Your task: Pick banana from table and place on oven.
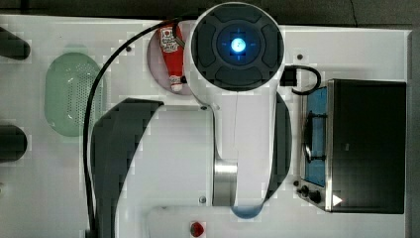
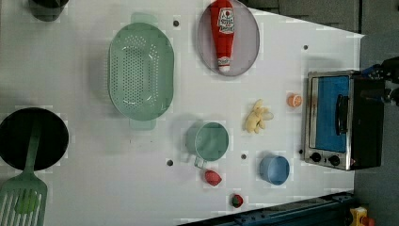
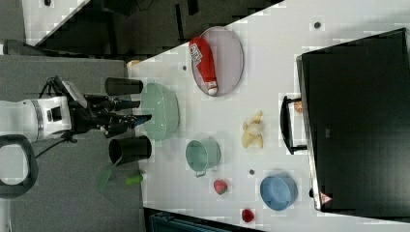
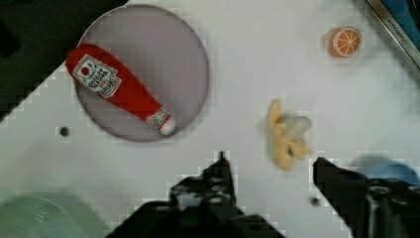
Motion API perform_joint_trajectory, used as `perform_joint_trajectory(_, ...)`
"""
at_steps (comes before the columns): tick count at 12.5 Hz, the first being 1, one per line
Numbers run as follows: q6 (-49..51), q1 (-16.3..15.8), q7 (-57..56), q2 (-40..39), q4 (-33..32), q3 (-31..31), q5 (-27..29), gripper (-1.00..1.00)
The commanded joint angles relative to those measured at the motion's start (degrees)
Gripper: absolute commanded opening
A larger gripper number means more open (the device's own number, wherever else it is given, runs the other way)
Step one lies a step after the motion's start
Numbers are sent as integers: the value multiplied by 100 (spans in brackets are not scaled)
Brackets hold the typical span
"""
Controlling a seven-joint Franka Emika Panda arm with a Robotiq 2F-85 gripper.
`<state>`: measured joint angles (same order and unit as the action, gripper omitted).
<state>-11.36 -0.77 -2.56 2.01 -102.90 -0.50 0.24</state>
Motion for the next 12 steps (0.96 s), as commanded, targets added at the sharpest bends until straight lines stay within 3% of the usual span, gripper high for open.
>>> perform_joint_trajectory(1, 790, 148, 581, 2610, -1724, -99, -228, 58)
perform_joint_trajectory(3, 791, 148, 581, 2611, -1763, -99, -228, 100)
perform_joint_trajectory(7, 662, 148, 581, 2504, -1944, -95, -228, 100)
perform_joint_trajectory(12, -677, 147, 581, 1932, -2666, -78, -228, 100)
